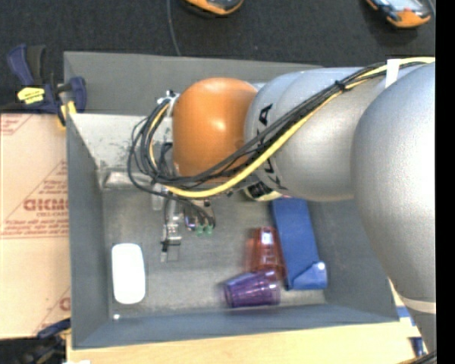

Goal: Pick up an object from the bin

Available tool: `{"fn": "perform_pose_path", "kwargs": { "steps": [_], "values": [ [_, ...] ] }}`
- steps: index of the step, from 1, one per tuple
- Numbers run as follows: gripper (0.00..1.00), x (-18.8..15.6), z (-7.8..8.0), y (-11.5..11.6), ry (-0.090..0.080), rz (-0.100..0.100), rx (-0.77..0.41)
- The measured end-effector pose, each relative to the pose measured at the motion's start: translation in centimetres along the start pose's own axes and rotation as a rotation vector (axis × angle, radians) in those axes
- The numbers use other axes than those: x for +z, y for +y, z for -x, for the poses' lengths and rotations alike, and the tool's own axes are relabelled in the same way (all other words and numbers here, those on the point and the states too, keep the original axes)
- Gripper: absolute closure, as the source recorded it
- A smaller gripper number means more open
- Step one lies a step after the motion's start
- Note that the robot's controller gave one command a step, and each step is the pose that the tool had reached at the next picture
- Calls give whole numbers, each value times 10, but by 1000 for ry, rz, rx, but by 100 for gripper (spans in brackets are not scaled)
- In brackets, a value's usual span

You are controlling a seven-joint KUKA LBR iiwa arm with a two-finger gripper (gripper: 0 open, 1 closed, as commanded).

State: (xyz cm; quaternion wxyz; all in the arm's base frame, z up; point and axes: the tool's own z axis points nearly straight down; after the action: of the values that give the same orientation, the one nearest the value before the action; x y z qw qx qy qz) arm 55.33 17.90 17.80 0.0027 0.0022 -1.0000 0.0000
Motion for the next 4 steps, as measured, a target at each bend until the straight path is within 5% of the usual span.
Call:
{"fn": "perform_pose_path", "kwargs": {
  "steps": [1,2,3,4],
  "values": [
    [0,-5,2,-1,-8,2,4],
    [0,45,-9,21,-10,0,-391],
    [0,46,-28,60,-12,0,-591],
    [0,60,-45,59,-5,-4,-990]
  ]
}}
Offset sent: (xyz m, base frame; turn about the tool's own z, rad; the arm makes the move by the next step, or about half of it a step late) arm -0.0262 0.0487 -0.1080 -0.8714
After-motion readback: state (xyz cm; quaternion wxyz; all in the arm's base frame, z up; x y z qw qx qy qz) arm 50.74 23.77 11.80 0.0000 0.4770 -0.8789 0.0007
